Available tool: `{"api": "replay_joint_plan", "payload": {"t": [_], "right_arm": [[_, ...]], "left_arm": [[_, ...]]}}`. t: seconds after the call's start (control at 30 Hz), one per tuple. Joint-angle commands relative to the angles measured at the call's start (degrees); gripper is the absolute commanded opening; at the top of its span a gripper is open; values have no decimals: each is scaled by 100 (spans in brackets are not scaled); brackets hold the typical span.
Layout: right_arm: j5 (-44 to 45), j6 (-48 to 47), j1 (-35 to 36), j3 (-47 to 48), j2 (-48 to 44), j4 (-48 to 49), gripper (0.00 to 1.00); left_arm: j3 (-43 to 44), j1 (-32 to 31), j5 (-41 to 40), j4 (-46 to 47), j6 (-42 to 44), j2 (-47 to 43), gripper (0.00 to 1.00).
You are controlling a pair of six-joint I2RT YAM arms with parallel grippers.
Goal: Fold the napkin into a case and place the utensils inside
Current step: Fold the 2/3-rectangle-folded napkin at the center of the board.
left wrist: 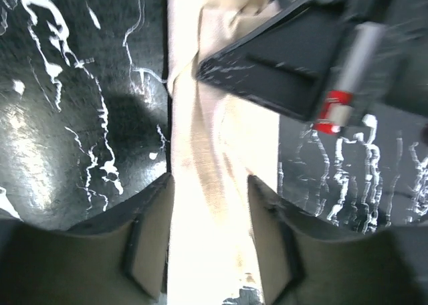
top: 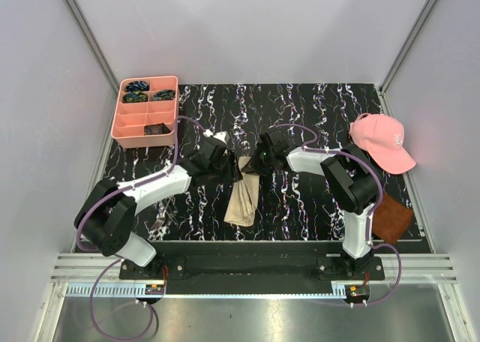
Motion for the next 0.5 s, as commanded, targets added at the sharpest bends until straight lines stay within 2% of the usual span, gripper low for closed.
{"api": "replay_joint_plan", "payload": {"t": [0.0, 0.03, 0.07, 0.1, 0.27, 0.47], "right_arm": [[240, -58, 61, 205, 48, -63, 4], [257, -40, 61, 214, 39, -81, 4], [266, -40, 61, 222, 21, -116, 4], [275, -14, 61, 240, 12, -133, 4], [372, 48, 79, 310, -84, -265, 4], [380, 66, 87, 302, -146, -266, 4]], "left_arm": [[365, 25, 453, -40, 106, 66, 55], [470, -1, 472, -49, 106, 145, 78], [524, -80, 464, -58, 124, 302, 86], [576, -115, 420, -84, 115, 356, 88], [823, -397, -10, -269, 10, 751, 88], [586, -423, -485, -348, -35, 787, 77]]}}
